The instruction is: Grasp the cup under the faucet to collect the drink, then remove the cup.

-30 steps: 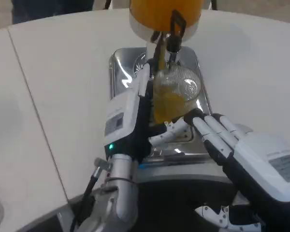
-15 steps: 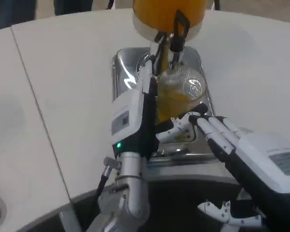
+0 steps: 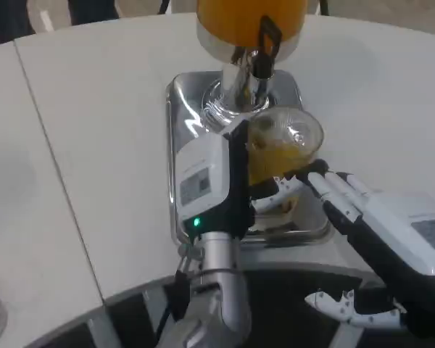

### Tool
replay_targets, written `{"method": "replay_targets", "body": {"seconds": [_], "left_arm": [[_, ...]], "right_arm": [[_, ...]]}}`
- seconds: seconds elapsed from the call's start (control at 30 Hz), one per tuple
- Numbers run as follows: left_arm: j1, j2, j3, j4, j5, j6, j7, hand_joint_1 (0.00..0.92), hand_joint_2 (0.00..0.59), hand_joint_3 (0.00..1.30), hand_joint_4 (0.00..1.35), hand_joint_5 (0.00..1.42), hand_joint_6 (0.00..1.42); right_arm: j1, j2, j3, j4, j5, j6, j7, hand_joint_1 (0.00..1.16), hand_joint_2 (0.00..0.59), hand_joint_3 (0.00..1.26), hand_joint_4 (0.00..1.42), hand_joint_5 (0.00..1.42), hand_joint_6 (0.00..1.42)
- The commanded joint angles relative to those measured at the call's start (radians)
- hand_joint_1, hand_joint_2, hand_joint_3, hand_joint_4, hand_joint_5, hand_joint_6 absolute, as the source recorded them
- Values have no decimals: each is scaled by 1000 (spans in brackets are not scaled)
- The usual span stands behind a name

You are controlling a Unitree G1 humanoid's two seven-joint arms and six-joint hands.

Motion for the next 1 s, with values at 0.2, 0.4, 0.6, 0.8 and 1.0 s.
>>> {"method": "replay_targets", "body": {"seconds": [0.2,0.4,0.6,0.8,1.0], "left_arm": [[-2,-44,14,72,-39,-64,102,621,73,1037,1220,1404,1424],[2,-28,26,75,-70,-119,87,619,60,1064,1208,1404,1424],[11,11,39,44,-90,-149,66,617,50,1073,1180,1393,1424],[34,59,80,-14,-106,-164,38,621,45,1087,1081,1389,1424],[60,95,101,-70,-109,-165,12,629,45,1097,1045,1389,1424]], "right_arm": [[11,11,29,-26,-28,14,14,561,351,0,0,0,109],[3,17,31,-8,-24,21,5,560,355,0,0,0,111],[-1,34,38,9,-34,18,-26,564,361,0,0,2,113],[10,33,32,23,-29,16,-42,567,363,0,0,0,113],[16,41,43,7,-44,11,-56,573,367,0,0,0,113]]}}
